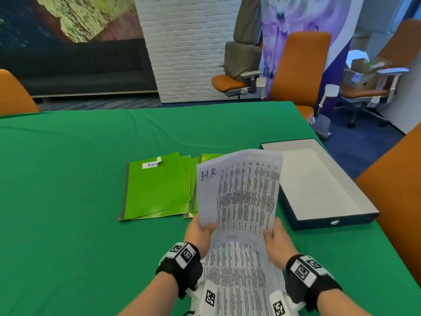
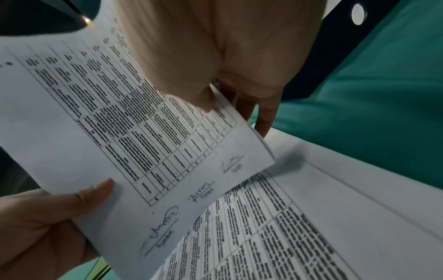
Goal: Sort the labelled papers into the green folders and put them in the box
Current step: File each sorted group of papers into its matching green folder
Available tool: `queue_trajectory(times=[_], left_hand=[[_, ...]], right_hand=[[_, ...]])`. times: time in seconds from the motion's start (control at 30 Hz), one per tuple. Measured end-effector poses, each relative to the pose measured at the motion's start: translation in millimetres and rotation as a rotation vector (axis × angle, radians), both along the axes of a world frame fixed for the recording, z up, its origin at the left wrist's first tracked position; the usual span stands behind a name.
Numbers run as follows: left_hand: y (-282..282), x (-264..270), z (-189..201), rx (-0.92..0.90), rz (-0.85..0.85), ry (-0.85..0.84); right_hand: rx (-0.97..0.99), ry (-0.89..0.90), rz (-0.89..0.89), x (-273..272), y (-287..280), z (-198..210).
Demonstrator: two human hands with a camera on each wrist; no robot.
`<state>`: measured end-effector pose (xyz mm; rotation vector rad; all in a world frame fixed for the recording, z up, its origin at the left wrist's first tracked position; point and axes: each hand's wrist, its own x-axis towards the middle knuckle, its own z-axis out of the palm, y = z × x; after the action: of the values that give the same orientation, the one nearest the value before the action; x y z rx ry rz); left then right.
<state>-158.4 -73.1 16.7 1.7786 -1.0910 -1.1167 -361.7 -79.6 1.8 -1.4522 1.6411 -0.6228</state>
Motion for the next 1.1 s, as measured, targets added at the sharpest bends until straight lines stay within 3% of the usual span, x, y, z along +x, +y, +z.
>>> queue_trajectory(times=[0.27,0.4,0.53,0.6,0.87,1.1], left_hand=[[-43,5,5,-0.059,-0.069,-0.168],[-67,18,-11,0.03,-0.132,-0.492],[-83,35,-30,0.131,-0.424,-0.868],[-92,39,-37,0.166,-0.506,-0.965],[-122,40,-55,0.289,-0.512,-1.051],[-138,45,-63,0.381,-0.655,-1.116]], right_hand=[[-0.074,0.231,-0.107,-18,-41,18],[-0.163,0.224,-0.237,-33,-58,26],[-0.16,0.193,-0.244,-42,-68,24],[-0.143,0.188,-0.226,-44,-70,22],[-0.169,0.144,-0.308,-51,-82,20],[-0.149,0.135,-0.307,-52,-98,18]])
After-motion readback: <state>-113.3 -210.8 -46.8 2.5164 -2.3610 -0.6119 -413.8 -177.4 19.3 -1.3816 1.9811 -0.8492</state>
